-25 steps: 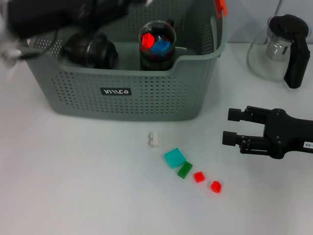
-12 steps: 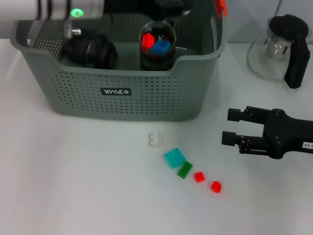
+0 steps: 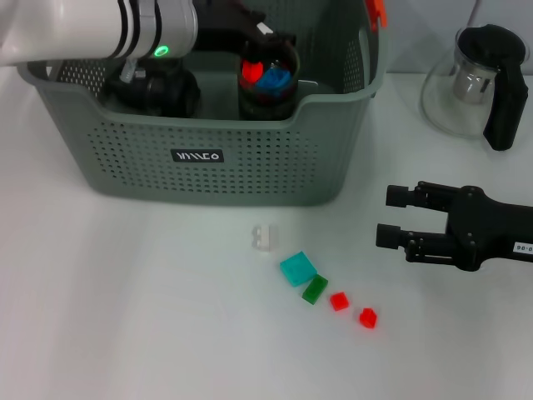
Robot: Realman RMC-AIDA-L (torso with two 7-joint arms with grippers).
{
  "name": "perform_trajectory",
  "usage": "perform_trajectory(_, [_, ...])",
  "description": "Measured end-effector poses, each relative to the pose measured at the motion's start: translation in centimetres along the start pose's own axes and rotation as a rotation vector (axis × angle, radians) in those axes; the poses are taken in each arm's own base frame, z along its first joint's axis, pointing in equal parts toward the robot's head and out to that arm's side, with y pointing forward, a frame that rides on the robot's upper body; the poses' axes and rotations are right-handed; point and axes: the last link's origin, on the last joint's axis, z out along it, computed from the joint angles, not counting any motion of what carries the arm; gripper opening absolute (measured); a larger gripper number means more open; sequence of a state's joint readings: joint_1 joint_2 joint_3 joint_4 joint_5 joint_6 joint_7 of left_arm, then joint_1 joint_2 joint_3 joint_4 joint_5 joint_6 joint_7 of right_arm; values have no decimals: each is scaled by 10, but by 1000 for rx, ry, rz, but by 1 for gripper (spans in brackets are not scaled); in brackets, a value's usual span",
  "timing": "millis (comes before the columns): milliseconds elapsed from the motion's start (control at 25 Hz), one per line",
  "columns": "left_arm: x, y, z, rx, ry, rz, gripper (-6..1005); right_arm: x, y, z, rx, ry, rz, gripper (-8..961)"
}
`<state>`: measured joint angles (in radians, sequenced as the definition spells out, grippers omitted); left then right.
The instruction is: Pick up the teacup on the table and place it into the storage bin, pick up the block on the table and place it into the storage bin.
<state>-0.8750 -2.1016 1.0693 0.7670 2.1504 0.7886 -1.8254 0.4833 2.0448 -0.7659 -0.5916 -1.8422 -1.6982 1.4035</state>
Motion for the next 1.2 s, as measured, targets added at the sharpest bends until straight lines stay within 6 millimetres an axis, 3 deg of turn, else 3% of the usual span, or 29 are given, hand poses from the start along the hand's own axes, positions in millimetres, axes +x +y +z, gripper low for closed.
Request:
perform_trajectory(320, [3, 4, 2, -9, 8, -1, 450, 1, 0, -1, 3, -1, 5, 821])
perform_trajectory(520, [12, 3, -7, -22, 45, -27, 506, 2, 0, -2, 5, -1, 7, 822])
perform_trajectory(640, [20, 1, -28, -55, 140, -92, 540, 2, 0, -3, 6, 0, 6, 822])
perform_trajectory(840, [27, 0, -98, -266, 511, -269, 534, 1, 0, -1, 2, 0, 5, 824])
perform_trajectory(960, [13, 4, -132, -421, 640, -314, 531, 1, 0, -1, 1, -1, 5, 823])
perform_trajectory(1000, [0, 6, -146, -484, 679, -317, 531, 1, 0, -1, 2, -2, 5, 823])
perform_trajectory(1080, [-17, 10, -157, -524, 701, -315, 529, 1, 0, -1, 2, -2, 6, 823])
perform_trajectory(1200, [-59, 23, -172, -535, 660, -270, 525, 1, 0, -1, 3, -1, 8, 822])
